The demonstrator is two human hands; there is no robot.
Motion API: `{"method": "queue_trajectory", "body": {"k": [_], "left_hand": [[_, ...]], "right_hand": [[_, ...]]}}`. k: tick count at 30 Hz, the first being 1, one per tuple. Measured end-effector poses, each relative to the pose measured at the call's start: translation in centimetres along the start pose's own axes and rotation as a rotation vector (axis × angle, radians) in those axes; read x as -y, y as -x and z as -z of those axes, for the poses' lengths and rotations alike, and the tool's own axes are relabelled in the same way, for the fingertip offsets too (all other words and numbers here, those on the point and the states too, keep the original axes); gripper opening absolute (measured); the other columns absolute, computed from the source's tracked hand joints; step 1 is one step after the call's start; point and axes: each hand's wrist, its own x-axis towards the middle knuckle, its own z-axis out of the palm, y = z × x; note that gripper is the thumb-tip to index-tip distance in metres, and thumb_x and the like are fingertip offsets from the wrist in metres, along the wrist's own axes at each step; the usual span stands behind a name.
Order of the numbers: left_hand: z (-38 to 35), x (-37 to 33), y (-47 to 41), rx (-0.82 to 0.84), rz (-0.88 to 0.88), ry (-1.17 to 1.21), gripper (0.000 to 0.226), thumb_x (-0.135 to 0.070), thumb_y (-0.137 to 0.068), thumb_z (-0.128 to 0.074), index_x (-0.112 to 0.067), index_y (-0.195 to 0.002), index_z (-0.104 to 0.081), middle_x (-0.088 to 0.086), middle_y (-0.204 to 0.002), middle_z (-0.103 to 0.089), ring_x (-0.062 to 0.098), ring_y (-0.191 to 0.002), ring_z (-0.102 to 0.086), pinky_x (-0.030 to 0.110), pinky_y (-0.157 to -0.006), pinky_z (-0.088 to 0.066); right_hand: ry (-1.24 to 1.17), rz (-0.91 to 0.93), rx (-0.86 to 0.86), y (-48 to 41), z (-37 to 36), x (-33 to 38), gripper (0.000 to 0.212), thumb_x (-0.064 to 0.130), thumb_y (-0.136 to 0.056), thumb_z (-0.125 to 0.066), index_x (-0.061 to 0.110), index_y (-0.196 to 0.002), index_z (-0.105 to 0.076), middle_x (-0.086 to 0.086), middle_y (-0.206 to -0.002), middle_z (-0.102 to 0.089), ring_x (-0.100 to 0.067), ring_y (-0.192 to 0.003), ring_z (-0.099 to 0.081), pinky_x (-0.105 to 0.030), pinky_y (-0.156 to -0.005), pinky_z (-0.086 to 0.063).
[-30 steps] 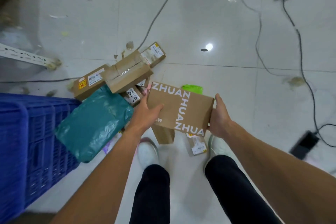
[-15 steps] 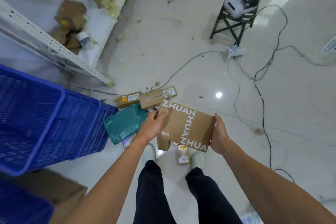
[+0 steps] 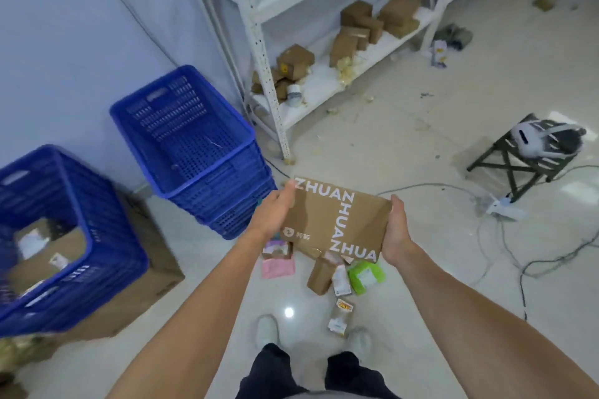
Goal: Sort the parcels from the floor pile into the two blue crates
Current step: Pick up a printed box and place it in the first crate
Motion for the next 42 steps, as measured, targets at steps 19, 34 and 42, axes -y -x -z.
{"method": "queue_trajectory", "body": {"k": [19,34,42], "left_hand": [[36.3,20.4,8.8,-0.519,0.015,0.503,0.088,-0.098,-0.068,-0.025,-0.034,-0.097,-0.078,-0.006,-0.104,-0.076,0.018,-0.102,-0.069,0.047,-0.103,-0.049],[52.7,29.9,10.6,-0.688,0.035,0.588,0.056,-0.064,-0.1,-0.028,-0.031,-0.098,-0.073,-0.008,-0.098,-0.077,0.016,-0.096,-0.072,0.044,-0.097,-0.053],[60.3,32.7,3.8,-0.796,0.185,0.625,0.057,-0.061,-0.097,-0.037,-0.021,-0.101,-0.077,-0.006,-0.096,-0.078,0.016,-0.096,-0.071,0.038,-0.095,-0.051]], "right_hand": [[0.49,0.316,0.387,9.0,-40.2,-12.2,0.044,0.066,-0.082,-0.045,0.03,-0.077,-0.07,0.0,-0.078,-0.072,-0.022,-0.079,-0.067,-0.036,-0.075,-0.053],[0.829,0.485,0.648,13.6,-61.8,-19.5,0.046,0.056,-0.092,-0.04,0.025,-0.1,-0.072,0.005,-0.098,-0.075,-0.012,-0.088,-0.067,-0.029,-0.072,-0.046],[1.001,0.467,0.789,8.8,-74.6,-19.5,0.041,0.049,-0.093,-0.041,0.018,-0.103,-0.065,-0.001,-0.101,-0.07,-0.018,-0.09,-0.065,-0.03,-0.07,-0.045]]}}
